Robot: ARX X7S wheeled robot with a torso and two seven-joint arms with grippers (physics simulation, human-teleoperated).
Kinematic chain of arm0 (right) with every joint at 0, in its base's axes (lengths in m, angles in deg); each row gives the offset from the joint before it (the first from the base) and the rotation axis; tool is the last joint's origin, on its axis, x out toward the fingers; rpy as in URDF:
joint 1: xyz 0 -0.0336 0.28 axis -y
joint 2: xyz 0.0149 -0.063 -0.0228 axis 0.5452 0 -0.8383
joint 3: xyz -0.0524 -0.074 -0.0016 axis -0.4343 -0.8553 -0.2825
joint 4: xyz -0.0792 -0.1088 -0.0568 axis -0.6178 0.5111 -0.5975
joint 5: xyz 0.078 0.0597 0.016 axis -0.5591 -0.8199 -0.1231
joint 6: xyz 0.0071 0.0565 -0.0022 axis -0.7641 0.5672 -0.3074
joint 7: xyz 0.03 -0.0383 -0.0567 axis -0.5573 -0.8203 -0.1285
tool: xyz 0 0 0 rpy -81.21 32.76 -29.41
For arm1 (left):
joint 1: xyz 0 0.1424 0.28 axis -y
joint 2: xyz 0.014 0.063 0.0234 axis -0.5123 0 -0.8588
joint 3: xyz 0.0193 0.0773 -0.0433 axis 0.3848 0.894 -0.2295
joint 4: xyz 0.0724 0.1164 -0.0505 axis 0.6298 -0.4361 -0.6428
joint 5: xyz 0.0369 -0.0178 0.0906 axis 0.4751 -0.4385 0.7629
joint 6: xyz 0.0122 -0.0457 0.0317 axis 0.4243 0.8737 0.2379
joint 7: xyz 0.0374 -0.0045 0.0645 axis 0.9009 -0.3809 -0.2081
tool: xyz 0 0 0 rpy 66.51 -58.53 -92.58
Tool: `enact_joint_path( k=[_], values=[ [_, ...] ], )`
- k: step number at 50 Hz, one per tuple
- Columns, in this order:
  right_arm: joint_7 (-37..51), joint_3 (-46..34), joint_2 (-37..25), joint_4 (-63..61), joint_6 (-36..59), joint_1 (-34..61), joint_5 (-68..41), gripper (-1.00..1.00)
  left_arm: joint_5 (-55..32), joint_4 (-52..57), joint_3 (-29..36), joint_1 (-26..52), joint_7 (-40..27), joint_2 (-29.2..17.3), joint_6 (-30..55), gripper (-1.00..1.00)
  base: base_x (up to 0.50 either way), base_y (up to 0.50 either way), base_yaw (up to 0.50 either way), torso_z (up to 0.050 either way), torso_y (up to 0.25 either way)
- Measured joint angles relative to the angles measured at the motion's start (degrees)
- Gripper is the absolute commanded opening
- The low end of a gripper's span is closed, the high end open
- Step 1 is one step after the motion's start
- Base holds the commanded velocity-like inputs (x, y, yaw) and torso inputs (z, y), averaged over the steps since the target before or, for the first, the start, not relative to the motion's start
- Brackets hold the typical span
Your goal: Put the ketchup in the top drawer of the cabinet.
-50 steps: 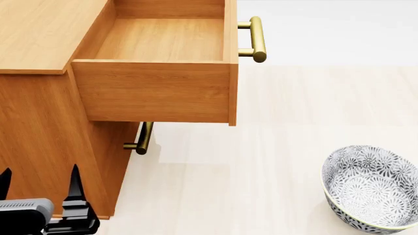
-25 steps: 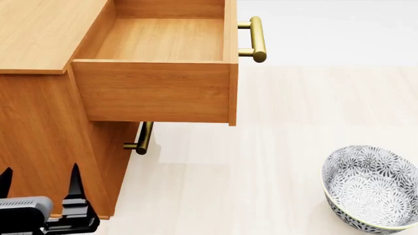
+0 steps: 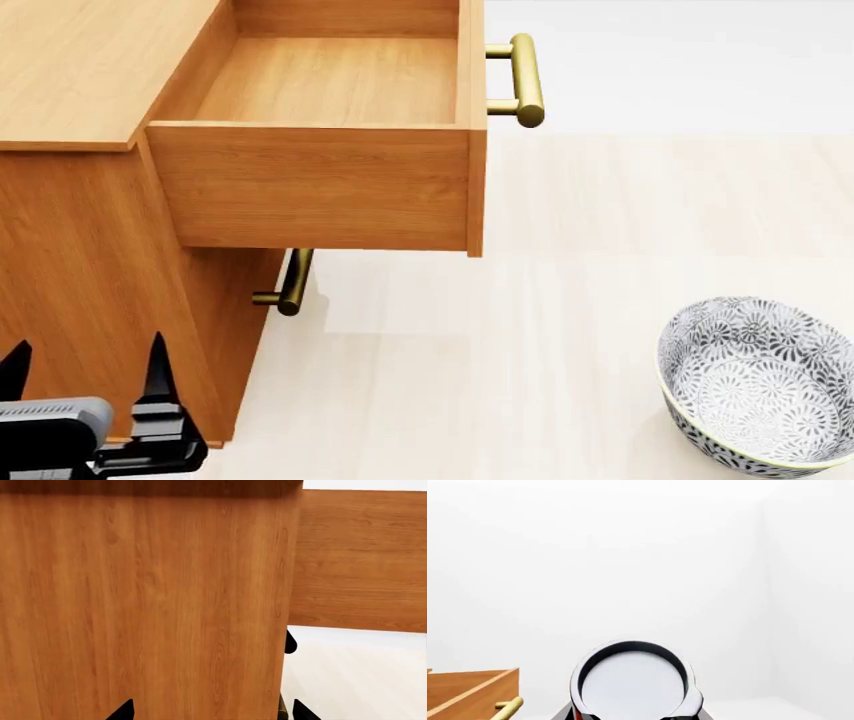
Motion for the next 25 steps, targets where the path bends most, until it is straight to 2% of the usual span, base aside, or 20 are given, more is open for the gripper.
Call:
enact_joint_path(
  k=[12, 25],
  values=[
    [7.41, -2.54, -8.47, 0.63, 3.76, 7.44, -6.54, -1.0, -0.16, -0.68, 0.42, 0.36, -0.16, -0.01, -0.18, 1.0, 0.0, 0.0, 0.0, 0.0, 0.0],
    [12.31, -16.88, -14.96, 5.55, 3.7, 23.41, -9.56, -1.0, -0.38, -1.02, 0.79, 0.49, -0.45, -0.05, -0.3, 1.0, 0.0, 0.0, 0.0, 0.0, 0.001]
  ],
)
